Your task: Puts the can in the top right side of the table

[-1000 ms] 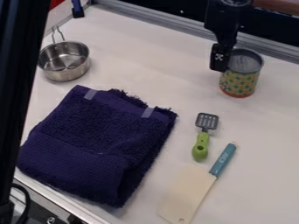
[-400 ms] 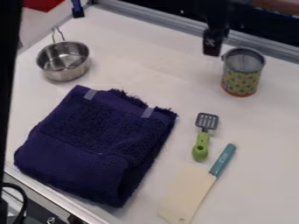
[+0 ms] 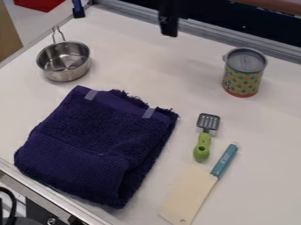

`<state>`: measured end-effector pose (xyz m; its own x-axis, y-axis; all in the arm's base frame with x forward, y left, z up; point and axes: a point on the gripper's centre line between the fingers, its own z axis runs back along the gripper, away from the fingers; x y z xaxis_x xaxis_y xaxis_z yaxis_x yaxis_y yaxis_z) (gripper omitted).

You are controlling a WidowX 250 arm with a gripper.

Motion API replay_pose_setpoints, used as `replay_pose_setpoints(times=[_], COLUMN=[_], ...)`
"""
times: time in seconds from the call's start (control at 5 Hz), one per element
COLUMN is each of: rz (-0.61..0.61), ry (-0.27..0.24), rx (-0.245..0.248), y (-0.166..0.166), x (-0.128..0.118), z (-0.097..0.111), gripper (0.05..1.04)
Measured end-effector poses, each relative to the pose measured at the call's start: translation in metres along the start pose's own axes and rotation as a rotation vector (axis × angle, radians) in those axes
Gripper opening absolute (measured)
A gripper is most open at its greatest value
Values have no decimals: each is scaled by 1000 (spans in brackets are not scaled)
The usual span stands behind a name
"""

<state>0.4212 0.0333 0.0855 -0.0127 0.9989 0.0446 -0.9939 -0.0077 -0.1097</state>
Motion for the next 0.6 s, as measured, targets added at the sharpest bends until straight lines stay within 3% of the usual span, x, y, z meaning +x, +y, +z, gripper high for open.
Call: replay_pose_setpoints(times=[0.2,0.4,0.6], rz=[-291,-525,-749], ry=[-29,9,65], rx=[76,30,57], y=[20,54,90], x=[13,19,6], z=[-14,1,4], gripper=[999,999,999])
